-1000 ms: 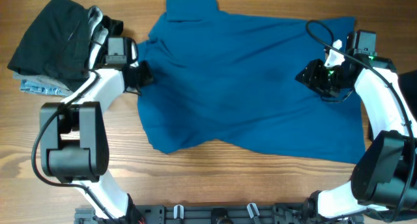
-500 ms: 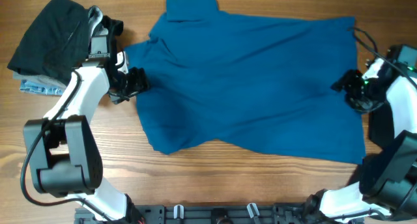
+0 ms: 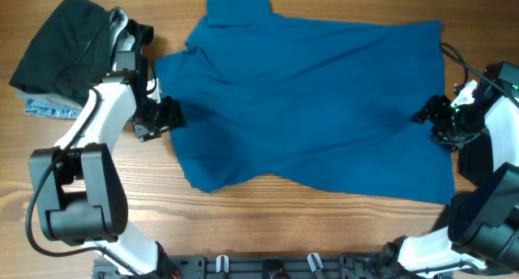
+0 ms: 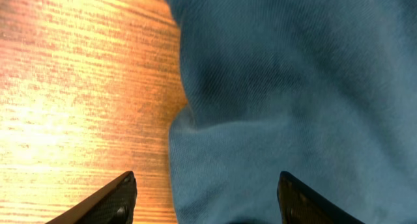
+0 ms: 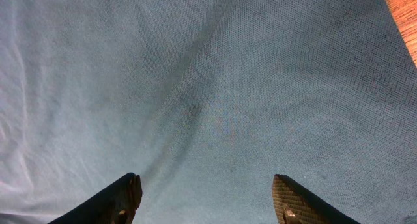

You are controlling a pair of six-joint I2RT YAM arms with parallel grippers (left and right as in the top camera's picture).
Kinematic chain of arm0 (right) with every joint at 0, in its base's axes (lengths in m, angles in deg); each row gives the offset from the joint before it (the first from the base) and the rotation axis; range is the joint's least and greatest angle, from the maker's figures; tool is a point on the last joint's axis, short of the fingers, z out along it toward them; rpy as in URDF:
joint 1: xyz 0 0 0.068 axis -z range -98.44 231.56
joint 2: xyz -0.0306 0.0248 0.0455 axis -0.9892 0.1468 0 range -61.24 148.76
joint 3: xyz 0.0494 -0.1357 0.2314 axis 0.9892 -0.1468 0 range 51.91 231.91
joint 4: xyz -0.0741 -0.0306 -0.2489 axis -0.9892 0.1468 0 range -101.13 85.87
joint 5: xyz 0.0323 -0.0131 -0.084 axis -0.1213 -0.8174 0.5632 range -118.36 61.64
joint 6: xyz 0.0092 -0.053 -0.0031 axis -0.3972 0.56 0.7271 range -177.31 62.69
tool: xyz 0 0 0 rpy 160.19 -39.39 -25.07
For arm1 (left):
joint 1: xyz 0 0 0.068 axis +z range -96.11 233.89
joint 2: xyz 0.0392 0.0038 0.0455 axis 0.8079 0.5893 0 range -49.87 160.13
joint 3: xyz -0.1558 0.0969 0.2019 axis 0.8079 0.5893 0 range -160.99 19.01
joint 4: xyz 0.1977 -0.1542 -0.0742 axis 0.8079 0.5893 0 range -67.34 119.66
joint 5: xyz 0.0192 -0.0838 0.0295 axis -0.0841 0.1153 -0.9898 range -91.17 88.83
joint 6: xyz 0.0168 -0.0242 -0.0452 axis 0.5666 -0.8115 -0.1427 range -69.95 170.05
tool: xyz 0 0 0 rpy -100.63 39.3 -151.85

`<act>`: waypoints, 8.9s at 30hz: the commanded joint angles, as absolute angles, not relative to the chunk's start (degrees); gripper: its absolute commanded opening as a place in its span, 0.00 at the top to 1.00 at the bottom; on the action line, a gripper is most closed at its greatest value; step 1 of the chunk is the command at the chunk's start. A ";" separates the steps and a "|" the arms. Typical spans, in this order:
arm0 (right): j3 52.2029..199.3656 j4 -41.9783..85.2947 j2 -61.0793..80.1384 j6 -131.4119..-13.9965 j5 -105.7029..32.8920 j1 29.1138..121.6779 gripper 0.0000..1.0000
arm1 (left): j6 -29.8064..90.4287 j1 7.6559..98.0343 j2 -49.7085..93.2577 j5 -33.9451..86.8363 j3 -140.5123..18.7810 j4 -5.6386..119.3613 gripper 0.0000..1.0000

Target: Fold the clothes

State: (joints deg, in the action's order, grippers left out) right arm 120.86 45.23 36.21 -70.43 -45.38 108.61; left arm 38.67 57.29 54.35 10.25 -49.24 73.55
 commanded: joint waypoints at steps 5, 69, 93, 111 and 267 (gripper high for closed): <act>120.79 44.27 36.80 -69.29 -44.44 108.59 0.30 | 39.39 57.49 53.76 10.99 -49.72 71.74 0.32; 120.79 45.47 36.80 -67.63 -44.68 108.54 0.30 | 37.88 37.49 50.33 15.98 -47.10 75.14 0.46; 120.79 45.47 36.80 -67.76 -44.68 108.54 0.29 | 34.65 29.62 49.78 8.13 -41.13 66.84 0.36; 120.79 45.69 36.80 -67.76 -44.66 108.54 0.26 | 33.10 28.88 47.69 27.82 -61.67 113.66 0.96; 113.49 43.79 37.80 -70.37 -32.81 120.96 0.19 | 43.92 58.15 64.67 9.66 -51.05 59.32 0.47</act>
State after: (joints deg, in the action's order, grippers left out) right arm 114.08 43.35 38.59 -69.62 -33.23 121.09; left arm 40.40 57.95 62.07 8.76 -51.18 56.87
